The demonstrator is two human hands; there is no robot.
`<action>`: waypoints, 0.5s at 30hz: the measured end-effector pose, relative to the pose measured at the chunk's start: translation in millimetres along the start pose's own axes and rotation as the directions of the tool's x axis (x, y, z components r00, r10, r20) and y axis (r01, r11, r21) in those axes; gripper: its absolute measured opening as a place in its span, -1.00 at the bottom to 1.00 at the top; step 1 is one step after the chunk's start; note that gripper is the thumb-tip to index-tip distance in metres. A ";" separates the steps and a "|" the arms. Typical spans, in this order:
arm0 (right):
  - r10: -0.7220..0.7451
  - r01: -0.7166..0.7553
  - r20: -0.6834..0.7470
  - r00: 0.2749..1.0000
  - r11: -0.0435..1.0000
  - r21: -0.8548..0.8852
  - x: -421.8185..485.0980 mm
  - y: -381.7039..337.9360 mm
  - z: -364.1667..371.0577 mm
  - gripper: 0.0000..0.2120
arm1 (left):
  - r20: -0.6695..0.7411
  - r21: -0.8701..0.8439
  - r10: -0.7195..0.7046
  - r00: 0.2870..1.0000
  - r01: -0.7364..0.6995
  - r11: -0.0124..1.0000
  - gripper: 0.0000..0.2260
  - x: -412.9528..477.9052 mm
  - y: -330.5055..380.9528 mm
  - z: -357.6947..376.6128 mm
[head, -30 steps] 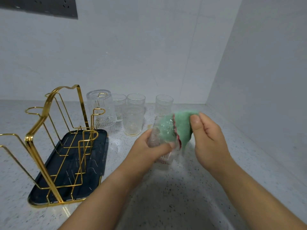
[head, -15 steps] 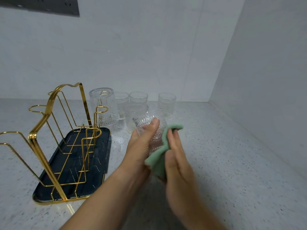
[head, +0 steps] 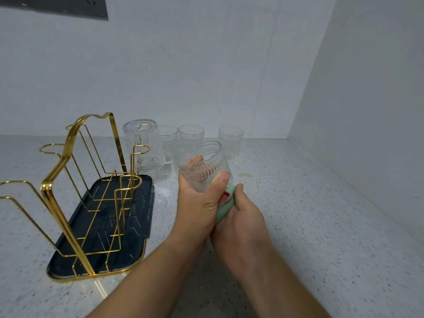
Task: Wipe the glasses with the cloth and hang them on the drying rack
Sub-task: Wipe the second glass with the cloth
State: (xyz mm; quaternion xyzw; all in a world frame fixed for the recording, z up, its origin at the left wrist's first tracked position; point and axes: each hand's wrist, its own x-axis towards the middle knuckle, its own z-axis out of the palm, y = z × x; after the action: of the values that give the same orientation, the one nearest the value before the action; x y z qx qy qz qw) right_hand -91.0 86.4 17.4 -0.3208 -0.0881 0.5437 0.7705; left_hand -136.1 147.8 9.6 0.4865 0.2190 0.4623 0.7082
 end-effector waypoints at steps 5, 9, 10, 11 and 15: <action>0.011 -0.006 0.023 1.000 0.978 -0.207 -9.4 -1.6 -16.3 -0.42 | -0.017 0.017 0.034 0.999 -0.034 0.999 -0.58 1.7 -2.7 1.0; -0.138 0.154 0.082 0.987 0.962 -0.226 -24.1 7.1 -18.0 -0.43 | -0.014 -0.124 -0.085 0.996 0.083 0.989 -0.41 -0.2 4.8 2.7; -0.177 0.190 0.079 0.981 0.958 -0.213 -26.4 8.3 -16.3 -0.45 | -0.012 -0.132 -0.113 0.994 0.110 0.985 -0.44 -2.6 7.1 4.3; -0.199 0.209 0.068 0.978 0.955 -0.211 -27.2 8.0 -14.6 -0.45 | -0.002 -0.153 -0.125 0.992 0.123 0.980 -0.47 -5.6 8.7 6.8; -0.181 0.175 -0.044 0.982 0.977 -0.122 -11.6 -8.3 -10.4 -0.30 | 0.025 -0.266 -0.158 0.987 0.159 0.951 -0.47 -17.7 7.4 18.9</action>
State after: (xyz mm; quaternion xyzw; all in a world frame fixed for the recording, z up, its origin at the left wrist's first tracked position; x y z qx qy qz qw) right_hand -84.1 70.2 16.7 -0.3713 -0.1274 0.4574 0.7979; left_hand -133.4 123.9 21.9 0.3681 0.1916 0.4286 0.8025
